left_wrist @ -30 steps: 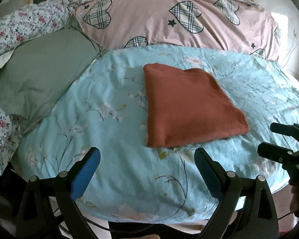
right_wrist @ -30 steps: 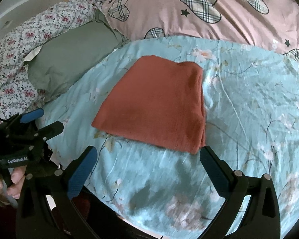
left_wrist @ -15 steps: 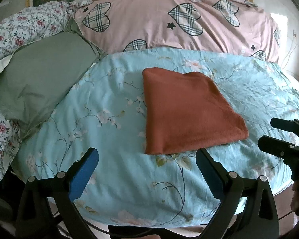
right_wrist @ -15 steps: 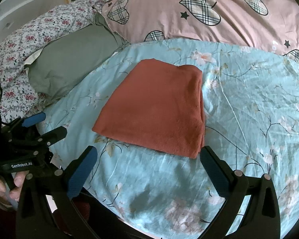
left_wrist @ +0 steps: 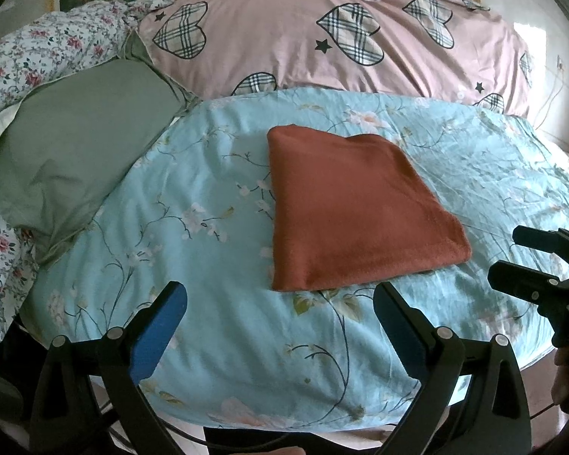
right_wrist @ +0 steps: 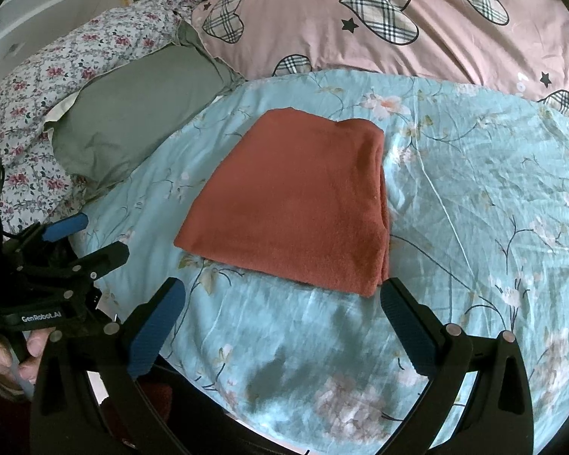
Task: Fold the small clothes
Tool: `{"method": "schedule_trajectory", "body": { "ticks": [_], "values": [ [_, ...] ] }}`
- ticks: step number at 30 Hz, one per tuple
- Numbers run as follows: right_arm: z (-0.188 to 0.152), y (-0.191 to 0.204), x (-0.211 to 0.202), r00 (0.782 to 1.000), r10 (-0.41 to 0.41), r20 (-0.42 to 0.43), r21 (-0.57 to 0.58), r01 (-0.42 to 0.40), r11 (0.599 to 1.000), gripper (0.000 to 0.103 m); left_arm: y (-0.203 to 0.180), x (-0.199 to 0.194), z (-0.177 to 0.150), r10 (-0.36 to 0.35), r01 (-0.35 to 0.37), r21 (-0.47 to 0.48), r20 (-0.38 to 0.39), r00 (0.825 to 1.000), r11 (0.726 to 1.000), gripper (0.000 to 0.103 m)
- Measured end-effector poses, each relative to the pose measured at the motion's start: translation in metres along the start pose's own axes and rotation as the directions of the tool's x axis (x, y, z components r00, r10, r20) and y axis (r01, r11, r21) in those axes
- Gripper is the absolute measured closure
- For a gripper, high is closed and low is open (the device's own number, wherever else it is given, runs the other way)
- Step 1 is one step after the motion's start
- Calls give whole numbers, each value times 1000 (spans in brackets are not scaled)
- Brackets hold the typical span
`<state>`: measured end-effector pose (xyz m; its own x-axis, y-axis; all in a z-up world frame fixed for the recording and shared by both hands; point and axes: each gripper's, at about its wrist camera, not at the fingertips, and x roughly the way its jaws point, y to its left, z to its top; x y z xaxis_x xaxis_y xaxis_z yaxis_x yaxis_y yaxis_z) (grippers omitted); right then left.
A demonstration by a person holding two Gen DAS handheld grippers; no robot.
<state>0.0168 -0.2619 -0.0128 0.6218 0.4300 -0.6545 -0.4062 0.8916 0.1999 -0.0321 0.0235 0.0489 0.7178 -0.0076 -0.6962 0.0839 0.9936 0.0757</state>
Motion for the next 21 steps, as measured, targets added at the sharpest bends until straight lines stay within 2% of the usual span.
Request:
{"method": "schedule_trajectory", "body": {
  "ticks": [21],
  "values": [
    [-4,-8,11,999,-4,-44,9,5,1000,0,-4,9,-1,-10,10,9,-30,1000,1000,4]
  ]
}}
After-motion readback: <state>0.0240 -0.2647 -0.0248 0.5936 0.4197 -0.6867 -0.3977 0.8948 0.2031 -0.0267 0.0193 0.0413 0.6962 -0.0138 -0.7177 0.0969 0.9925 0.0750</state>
